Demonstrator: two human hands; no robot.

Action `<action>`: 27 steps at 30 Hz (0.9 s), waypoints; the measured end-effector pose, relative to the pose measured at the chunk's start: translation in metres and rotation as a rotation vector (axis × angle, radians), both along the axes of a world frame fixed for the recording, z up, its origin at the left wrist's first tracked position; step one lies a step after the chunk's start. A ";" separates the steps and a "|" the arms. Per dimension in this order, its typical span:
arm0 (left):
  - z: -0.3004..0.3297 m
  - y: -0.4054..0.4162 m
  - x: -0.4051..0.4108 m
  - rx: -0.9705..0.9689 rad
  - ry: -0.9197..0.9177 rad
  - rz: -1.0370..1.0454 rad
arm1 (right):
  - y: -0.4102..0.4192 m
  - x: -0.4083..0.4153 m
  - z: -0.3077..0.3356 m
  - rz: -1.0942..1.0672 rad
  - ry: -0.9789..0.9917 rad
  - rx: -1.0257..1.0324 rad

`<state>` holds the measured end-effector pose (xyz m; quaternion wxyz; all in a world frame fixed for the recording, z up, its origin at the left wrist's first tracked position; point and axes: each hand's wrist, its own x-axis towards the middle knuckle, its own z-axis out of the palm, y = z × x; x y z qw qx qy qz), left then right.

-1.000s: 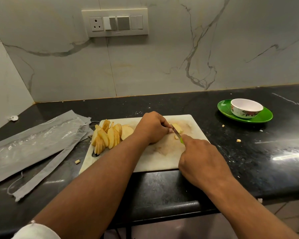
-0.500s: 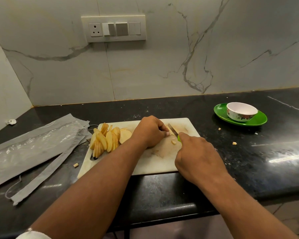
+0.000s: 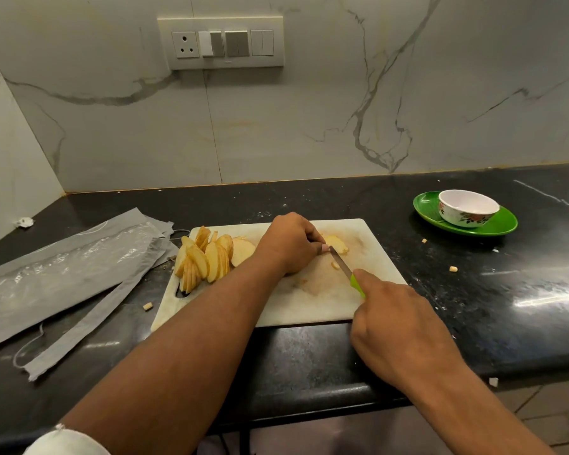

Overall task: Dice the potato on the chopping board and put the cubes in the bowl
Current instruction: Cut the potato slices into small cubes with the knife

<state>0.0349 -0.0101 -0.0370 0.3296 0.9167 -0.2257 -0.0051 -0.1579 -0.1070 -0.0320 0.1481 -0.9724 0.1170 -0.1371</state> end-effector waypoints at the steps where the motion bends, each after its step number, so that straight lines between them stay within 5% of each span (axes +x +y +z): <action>1: 0.000 0.000 0.000 0.003 -0.002 -0.005 | -0.001 -0.004 0.002 -0.005 -0.009 -0.005; 27: 0.031 0.043 -0.002 -0.278 -0.149 0.051 | -0.008 0.027 -0.009 0.000 -0.080 -0.070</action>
